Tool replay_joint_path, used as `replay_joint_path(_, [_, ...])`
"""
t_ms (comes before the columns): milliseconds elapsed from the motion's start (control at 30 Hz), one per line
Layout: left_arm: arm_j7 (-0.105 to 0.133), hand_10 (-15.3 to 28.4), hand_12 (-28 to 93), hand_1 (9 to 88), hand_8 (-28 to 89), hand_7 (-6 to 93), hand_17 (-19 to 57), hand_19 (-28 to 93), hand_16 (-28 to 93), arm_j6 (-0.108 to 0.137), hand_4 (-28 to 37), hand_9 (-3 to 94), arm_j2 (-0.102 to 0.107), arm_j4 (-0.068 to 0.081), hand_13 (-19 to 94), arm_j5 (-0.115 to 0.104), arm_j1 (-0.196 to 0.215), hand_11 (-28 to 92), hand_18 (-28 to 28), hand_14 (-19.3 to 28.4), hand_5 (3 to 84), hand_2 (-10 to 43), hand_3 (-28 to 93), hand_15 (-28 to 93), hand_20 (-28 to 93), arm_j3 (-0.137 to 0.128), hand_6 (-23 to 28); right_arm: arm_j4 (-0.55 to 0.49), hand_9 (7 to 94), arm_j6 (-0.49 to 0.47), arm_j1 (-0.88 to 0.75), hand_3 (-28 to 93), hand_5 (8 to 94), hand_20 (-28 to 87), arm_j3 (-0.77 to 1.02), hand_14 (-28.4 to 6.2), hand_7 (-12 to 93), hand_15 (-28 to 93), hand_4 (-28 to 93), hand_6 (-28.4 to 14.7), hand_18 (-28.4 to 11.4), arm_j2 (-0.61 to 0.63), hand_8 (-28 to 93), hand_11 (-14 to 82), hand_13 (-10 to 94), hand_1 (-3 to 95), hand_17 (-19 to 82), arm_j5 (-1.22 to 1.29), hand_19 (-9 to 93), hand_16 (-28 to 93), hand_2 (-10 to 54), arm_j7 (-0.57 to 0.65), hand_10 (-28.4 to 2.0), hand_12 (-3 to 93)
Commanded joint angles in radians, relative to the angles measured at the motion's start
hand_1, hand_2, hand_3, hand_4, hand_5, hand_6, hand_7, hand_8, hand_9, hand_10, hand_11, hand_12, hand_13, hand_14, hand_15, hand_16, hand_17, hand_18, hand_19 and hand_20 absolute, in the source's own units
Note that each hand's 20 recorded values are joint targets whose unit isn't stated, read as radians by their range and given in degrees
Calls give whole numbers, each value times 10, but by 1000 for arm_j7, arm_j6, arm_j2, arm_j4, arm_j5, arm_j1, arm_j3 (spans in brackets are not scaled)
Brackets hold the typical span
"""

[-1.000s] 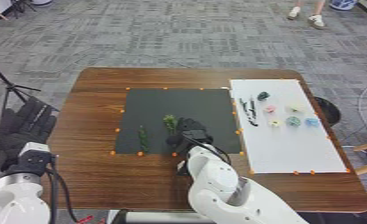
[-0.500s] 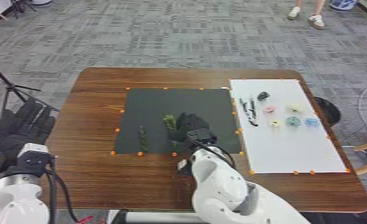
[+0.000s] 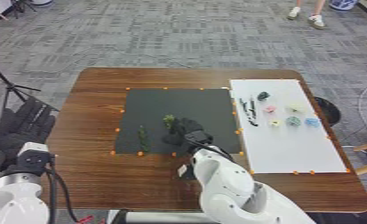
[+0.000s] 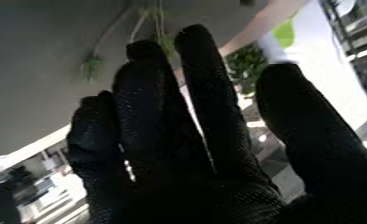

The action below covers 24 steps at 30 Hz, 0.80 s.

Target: Arrange flowers

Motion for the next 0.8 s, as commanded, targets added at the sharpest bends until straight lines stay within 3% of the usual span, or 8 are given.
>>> replay_joint_path(33, [0,139,82,237,-107,164,-53,251,-58,-12,-283,288,-8,-1,216,0,14,252,110,130,413,178,752,291,108,4,84,21,627,-6,-20,783,715,425,4,-206,124,712,-150,-61,-284,-10,-106,206,557,247,318,-7,868,347,94,21,-217,193])
replay_joint_path(633, [5,139,81,236,-106,163,-54,255,-58,-9,-283,288,-11,1,216,-8,13,253,111,130,414,179,753,290,108,4,84,-23,675,-66,-21,767,735,434,17,-207,128,708,-149,-74,-284,-13,-96,219,567,241,323,56,860,340,105,38,-213,202])
replay_joint_path(800, [11,140,80,236,-107,165,-54,255,-58,-10,-283,289,-12,-1,216,-9,19,252,110,131,414,179,752,293,108,0,84,-26,666,-41,-12,776,721,433,1,-205,151,703,-142,-59,-284,-10,-95,214,573,237,331,7,857,334,70,65,-221,199])
